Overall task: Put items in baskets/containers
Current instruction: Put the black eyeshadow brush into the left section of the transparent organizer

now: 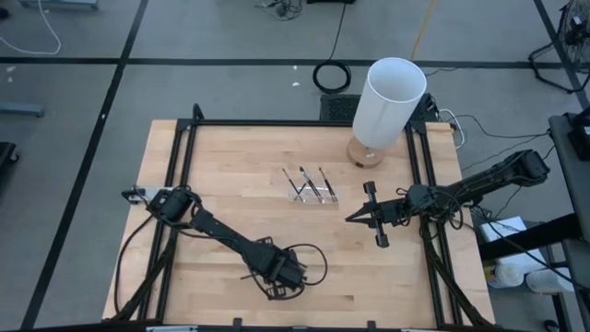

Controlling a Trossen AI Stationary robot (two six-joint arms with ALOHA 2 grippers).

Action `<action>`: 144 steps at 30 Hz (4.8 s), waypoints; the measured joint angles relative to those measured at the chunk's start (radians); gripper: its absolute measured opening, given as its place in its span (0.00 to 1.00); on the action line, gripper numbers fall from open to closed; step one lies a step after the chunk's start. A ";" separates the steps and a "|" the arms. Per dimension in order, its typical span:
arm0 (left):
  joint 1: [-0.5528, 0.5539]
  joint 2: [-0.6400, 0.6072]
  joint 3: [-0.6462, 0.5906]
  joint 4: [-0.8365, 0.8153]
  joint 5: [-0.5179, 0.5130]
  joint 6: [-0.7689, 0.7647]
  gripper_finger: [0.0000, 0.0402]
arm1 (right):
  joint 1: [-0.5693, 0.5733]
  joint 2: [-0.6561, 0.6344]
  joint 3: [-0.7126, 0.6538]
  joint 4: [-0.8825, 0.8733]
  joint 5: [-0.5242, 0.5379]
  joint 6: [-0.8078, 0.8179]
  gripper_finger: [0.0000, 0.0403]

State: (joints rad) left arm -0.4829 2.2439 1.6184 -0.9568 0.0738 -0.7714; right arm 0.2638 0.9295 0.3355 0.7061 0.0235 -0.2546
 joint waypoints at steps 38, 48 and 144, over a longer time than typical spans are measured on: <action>0.008 -0.021 0.058 -0.113 -0.033 -0.015 0.02 | 0.000 0.000 0.000 0.000 0.000 0.005 0.00; 0.008 -0.016 0.134 -0.239 -0.086 -0.001 0.00 | 0.000 0.000 0.000 0.000 0.000 0.004 0.00; -0.014 -0.042 0.092 -0.212 -0.131 0.032 0.02 | 0.000 0.000 0.000 -0.001 0.000 0.011 0.00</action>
State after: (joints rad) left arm -0.4973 2.2021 1.7107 -1.1686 -0.0575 -0.7395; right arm 0.2636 0.9298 0.3356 0.7055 0.0233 -0.2436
